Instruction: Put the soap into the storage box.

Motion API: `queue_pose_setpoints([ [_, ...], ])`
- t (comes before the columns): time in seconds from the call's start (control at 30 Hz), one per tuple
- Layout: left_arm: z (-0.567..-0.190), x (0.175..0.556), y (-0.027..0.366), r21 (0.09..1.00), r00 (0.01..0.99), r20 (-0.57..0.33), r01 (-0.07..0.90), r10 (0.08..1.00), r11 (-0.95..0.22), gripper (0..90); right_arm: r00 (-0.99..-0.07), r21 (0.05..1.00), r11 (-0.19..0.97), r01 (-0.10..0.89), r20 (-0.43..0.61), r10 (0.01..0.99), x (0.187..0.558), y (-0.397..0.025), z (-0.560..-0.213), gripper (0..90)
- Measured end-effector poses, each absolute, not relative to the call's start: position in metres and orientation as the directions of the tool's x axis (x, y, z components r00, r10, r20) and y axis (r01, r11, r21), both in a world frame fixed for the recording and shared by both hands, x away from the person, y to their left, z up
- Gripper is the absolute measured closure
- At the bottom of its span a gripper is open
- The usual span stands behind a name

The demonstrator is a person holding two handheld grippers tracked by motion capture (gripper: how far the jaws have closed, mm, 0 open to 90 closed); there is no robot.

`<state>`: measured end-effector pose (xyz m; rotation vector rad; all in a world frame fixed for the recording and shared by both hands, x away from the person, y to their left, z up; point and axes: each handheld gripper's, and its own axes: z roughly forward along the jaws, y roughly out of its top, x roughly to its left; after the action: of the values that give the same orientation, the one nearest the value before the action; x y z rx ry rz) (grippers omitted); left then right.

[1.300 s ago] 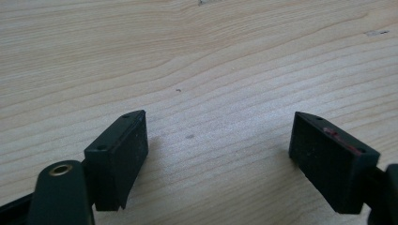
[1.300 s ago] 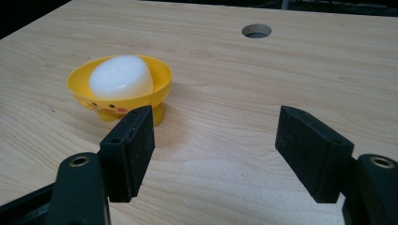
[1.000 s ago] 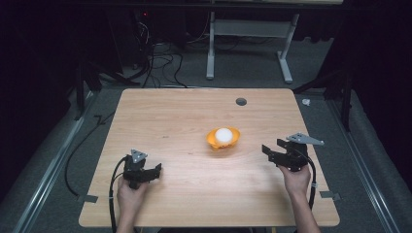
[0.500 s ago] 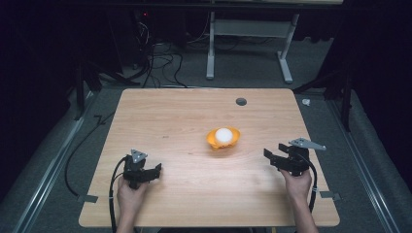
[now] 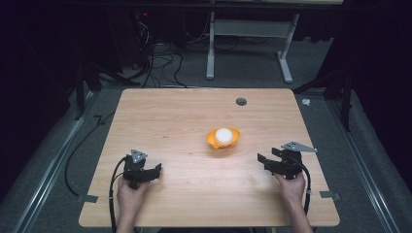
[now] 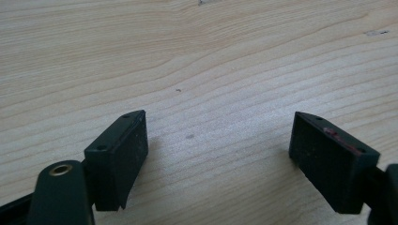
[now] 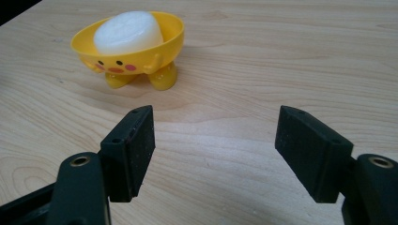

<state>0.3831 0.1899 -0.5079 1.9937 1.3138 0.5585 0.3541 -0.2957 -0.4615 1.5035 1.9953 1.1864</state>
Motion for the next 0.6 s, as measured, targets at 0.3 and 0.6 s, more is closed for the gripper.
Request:
queue_pose_setpoints([
  [0.3,-0.508,0.383,0.190,0.733,0.399,-0.012,0.627,0.917,-0.263,20.4,-0.378,0.791,0.099,0.604,0.175,0.909,0.355,-0.287,-0.465,30.1],
  [0.6,-0.508,0.383,0.190,0.733,0.400,-0.013,0.628,0.917,-0.263,20.4,-0.393,0.781,0.133,0.610,0.153,0.907,0.357,-0.278,-0.472,30.3],
])
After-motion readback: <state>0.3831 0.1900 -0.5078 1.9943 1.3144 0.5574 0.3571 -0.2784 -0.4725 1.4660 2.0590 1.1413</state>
